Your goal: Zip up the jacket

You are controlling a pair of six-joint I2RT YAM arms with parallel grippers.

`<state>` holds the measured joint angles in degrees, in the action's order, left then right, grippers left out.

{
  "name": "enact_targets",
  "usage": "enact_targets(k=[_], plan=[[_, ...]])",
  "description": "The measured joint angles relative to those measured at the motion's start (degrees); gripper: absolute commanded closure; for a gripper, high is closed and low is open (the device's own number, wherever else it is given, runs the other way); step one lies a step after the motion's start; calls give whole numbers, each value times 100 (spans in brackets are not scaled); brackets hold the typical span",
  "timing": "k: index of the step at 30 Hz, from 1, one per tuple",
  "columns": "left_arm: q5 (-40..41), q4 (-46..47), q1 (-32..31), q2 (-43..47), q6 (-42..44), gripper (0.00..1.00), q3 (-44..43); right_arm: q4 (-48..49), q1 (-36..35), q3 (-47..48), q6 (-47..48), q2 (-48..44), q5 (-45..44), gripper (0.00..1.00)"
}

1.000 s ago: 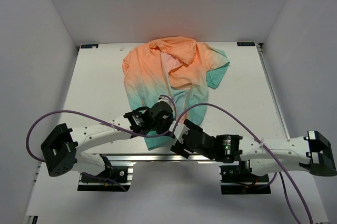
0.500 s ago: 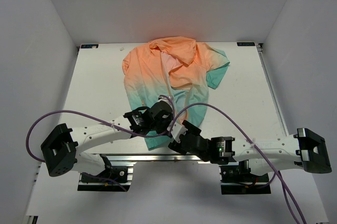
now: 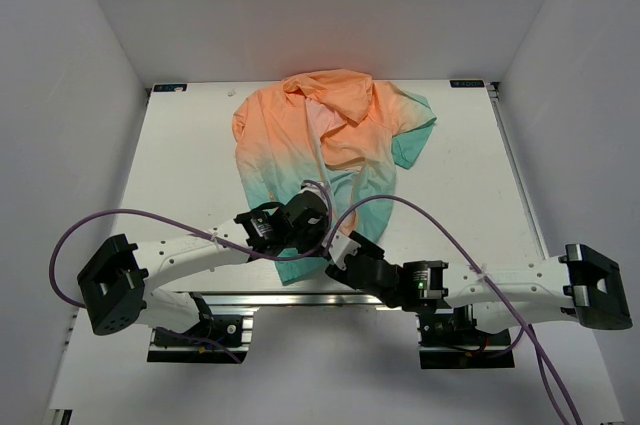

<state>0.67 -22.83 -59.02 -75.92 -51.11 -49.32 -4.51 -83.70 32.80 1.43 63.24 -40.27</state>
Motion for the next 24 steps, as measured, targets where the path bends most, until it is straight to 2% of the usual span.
enact_targets(k=[8, 10, 13, 16, 19, 21, 24], plan=[[-107, 57, 2, 0, 2, 100, 0, 0, 0, -4, -61, -208, 146, 52], [-111, 61, 2, 0, 2, 100, 0, -2, 0, -4, -83, -208, 186, 57], [-109, 61, 4, 0, 2, 100, 0, -9, 0, -4, -105, -195, 236, 77], [-109, 50, 4, 0, 2, 100, 0, -15, -9, -4, -164, -175, 254, 85], [-111, 50, 4, 0, 2, 100, 17, -22, -9, -4, -201, -173, 249, 88], [-116, 76, 4, 2, 2, 100, 57, -37, -9, -4, -216, -175, 232, 98], [-120, 83, 4, 7, 0, 100, 107, -39, -9, -4, -254, -160, 205, 100]])
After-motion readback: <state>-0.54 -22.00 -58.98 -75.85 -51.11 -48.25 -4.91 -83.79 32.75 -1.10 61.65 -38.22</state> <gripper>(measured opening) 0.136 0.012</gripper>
